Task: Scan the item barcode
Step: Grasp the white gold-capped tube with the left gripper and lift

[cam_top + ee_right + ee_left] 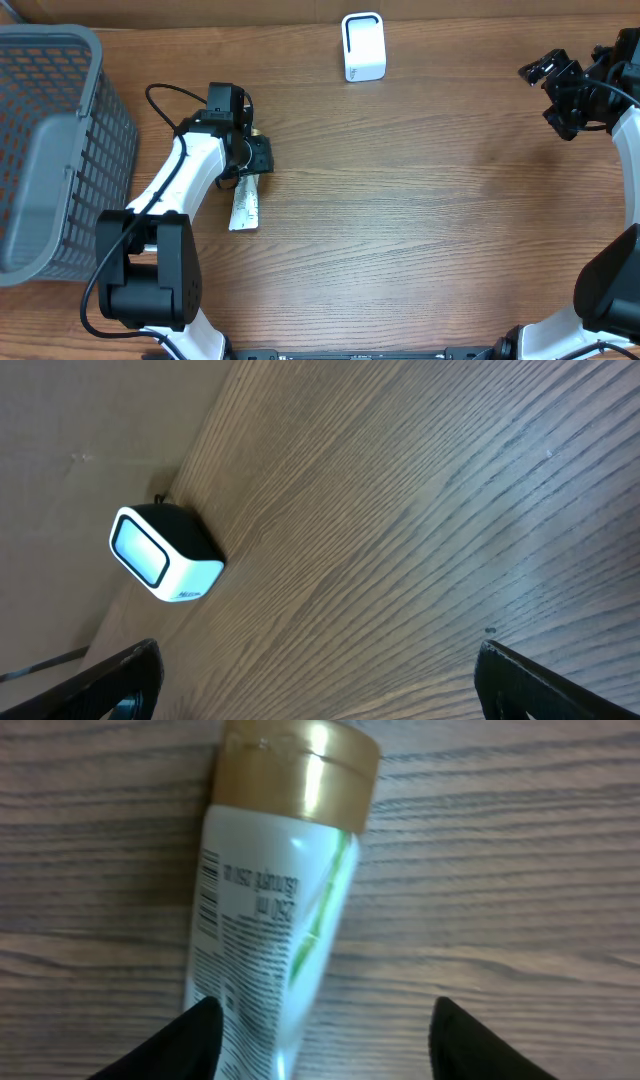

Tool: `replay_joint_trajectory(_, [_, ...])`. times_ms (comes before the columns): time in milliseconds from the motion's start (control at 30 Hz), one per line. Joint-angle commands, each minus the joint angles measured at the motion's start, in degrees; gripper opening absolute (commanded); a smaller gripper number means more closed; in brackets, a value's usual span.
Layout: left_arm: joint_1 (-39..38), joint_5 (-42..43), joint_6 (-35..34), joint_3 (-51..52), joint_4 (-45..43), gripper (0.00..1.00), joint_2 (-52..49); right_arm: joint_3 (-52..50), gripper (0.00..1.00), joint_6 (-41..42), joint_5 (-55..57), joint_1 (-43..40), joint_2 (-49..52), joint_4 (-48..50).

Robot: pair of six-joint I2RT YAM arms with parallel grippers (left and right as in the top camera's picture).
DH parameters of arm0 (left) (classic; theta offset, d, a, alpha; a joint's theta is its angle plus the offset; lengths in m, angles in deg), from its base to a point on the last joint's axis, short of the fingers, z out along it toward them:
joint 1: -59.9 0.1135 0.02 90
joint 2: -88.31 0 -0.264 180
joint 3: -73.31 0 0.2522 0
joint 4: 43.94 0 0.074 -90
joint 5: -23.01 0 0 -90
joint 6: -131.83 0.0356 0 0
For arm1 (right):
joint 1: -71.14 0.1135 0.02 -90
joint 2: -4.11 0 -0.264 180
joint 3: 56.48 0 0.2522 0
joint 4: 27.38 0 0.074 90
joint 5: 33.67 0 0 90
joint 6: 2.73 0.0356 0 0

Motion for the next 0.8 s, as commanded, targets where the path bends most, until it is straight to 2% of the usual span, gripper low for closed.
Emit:
replay_joint_trajectory(0, [-0.1, -3.9, 0.4, 1.6, -1.5, 0.56, -1.9, 1.1, 1.00, -0.5, 0.4, 0.0, -0.4, 0.1])
replay_joint_trajectory(200, [-0.1, -4.7, 0.4, 1.9, -2.6, 0.52, -3.8, 1.1, 1.00, -0.5, 0.4, 0.0, -0.4, 0.1])
replay_joint_trajectory(300, [-0.1, -6.6, 0.4, 1.9, -3.1, 0.44, -4.3, 1.1, 1.00, -0.5, 0.4, 0.0, -0.4, 0.1])
replay_joint_trajectory(467, [-0.1, -6.9, 0.4, 1.9, -2.5, 0.43, -4.3, 1.1, 1.00, -0.5, 0.4, 0.0, -0.4, 0.1])
replay_joint_trajectory(600, [-0.1, -2.2, 0.4, 1.7, -1.6, 0.21, -4.3, 1.1, 1.00, -0.5, 0.4, 0.0, -0.4, 0.1])
replay_joint_trajectory(767, [0.0, 10.7, 0.4, -0.9, 0.0, 0.11, -4.3, 1.1, 1.00, -0.5, 0.4, 0.0, -0.4, 0.1])
